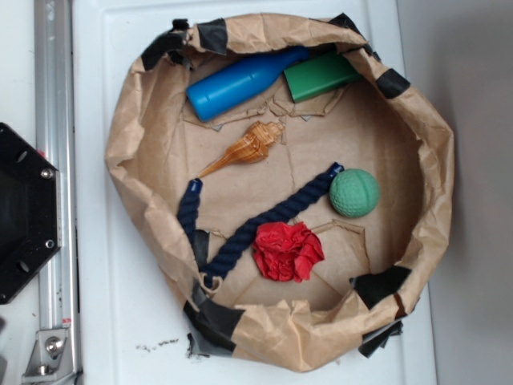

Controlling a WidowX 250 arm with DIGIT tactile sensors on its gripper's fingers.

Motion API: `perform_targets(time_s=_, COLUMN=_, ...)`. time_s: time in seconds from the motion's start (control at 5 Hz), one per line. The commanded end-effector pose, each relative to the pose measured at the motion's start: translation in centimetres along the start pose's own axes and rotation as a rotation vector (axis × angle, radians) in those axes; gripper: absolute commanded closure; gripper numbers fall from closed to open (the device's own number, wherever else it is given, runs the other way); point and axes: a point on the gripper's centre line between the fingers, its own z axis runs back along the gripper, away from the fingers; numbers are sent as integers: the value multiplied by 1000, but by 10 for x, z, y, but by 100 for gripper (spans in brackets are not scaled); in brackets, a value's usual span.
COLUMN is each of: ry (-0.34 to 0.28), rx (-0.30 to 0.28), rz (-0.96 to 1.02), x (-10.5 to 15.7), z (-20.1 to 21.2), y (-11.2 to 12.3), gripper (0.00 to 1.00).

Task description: Grab the shell.

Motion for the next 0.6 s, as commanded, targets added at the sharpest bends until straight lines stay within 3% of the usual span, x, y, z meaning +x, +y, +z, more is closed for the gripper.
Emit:
perform_targets(time_s=0.0, ry=0, rx=0, rz=0, x=0, z=0, y=0, gripper=0)
perform_targets(time_s=0.2, ry=32, rx=16, rz=40, x=45, z=-54, y=4, gripper=0)
perform_targets(time_s=0.4, ry=20, rx=9, rz=118, x=91, z=-108, y=18, gripper=0)
